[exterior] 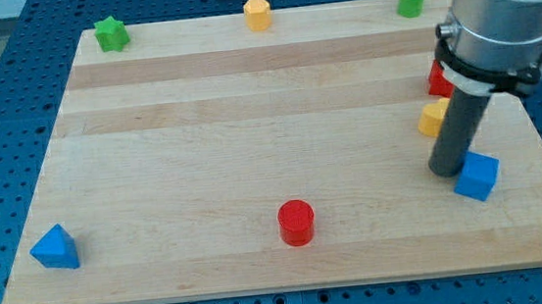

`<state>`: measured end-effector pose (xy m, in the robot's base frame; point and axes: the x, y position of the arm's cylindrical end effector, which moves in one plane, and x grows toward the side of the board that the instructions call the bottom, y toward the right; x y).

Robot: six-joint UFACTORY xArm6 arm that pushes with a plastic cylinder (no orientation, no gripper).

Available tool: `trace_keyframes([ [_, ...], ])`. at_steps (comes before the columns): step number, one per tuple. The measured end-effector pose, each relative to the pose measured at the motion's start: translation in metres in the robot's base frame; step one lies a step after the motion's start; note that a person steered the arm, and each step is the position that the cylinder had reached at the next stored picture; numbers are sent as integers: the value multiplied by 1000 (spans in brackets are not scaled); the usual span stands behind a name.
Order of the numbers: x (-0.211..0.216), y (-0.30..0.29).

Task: Slightly move the blue cube toward the bottom right corner

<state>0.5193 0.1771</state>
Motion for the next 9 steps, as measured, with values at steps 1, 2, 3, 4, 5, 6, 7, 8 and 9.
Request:
trace_keyframes([
  [1, 3, 1],
  [2, -25, 1],
  [3, -30, 16],
  [4, -6, 29],
  [5, 8, 29],
  [6, 17, 29],
  [7, 25, 29],
  [8, 25, 29],
  [9, 25, 35],
])
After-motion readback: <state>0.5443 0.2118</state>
